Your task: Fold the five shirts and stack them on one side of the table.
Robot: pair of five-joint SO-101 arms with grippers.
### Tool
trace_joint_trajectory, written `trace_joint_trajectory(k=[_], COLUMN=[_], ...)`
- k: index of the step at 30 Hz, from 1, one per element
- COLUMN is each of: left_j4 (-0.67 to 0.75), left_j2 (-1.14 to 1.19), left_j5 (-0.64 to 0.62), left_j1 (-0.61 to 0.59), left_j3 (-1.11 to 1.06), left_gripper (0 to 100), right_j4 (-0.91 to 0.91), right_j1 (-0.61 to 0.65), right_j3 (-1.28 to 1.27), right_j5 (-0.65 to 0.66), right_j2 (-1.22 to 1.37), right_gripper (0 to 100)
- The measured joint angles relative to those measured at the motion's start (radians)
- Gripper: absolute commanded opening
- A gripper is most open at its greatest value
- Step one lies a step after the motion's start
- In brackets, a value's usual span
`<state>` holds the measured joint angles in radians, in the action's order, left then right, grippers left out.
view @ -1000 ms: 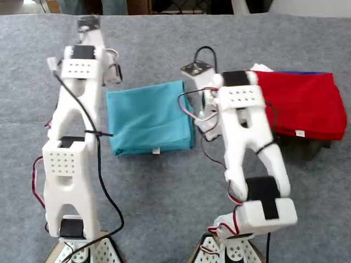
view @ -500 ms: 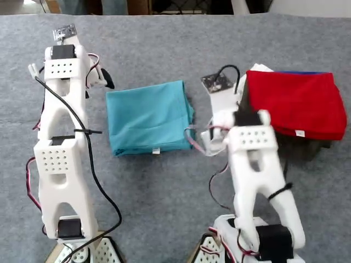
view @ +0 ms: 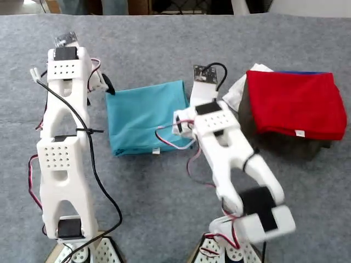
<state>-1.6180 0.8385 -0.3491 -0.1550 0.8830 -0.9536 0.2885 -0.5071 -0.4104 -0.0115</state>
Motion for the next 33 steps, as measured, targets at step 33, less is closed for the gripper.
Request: trace_joint_trajectory(k=[33], left_j4=[0.028], left_j2=[0.089], left_j5=[0.028], left_j1=[0.021], left_j3=[0.037], left_gripper=[30], right_j4=[0.009], right_j1=[0.072], right_j3=[0.232], right_j5=[-0.196], right_j2=[0.37], right_gripper=[8.3])
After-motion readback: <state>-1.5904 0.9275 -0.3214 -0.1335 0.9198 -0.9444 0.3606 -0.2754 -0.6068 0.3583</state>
